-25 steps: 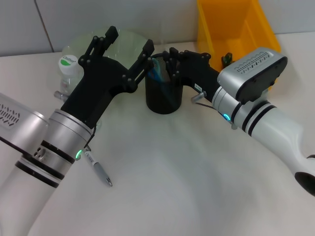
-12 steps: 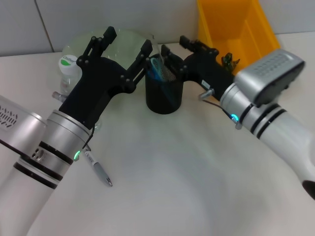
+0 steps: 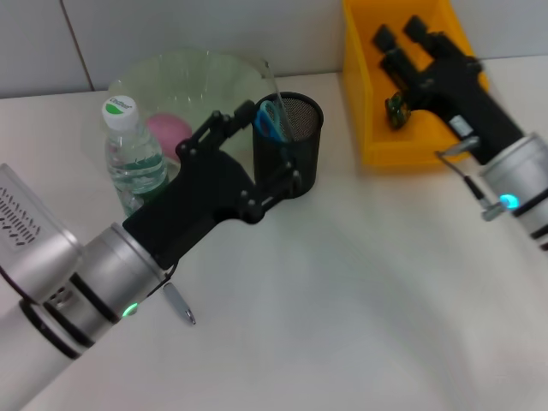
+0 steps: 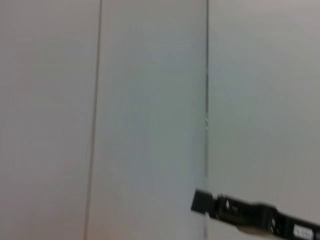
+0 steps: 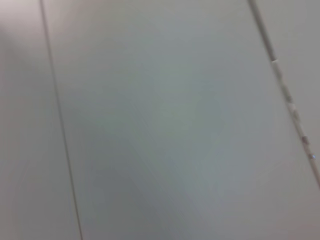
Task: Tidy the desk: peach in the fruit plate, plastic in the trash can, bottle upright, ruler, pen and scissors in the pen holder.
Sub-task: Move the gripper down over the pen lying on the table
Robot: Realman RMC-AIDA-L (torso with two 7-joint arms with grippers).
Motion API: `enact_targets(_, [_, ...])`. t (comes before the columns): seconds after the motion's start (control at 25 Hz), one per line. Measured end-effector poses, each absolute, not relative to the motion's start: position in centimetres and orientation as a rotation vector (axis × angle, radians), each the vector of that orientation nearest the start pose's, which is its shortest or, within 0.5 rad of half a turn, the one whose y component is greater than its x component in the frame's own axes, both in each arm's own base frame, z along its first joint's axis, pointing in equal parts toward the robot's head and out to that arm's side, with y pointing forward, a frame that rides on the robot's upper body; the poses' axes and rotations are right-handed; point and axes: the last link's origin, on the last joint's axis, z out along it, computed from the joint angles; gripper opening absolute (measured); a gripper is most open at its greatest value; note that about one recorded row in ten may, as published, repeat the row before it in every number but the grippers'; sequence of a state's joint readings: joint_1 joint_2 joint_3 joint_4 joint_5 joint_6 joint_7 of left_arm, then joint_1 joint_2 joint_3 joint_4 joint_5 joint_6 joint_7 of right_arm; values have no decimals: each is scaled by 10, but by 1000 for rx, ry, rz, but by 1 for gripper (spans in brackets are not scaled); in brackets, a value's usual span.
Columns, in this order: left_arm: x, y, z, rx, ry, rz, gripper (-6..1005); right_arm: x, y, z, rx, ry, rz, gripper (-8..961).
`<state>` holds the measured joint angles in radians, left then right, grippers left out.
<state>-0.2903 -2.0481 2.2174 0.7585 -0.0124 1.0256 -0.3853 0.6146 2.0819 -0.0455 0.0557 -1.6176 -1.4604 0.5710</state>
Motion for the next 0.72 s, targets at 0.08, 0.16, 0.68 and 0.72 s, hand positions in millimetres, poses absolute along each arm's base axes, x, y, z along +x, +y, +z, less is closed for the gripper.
enact_targets(0.08, [-184,291,-83,-2229,-275,-1139,800,259,349,-6,-1807,550,1256,534])
enact_targets(0.16, [-186,290,-82,-2259,-284,-1133,799,264,348,1,-1823,571,1269,534])
enact_targets(0.68, [-209,298,-29,-2683,-245,-686,799,276,342,6,-1838,599,1248,534])
enact_targets(0.72, [-209,300,-26,-2684,-304,-668,799,276,341,6,-1838,604,1250,534])
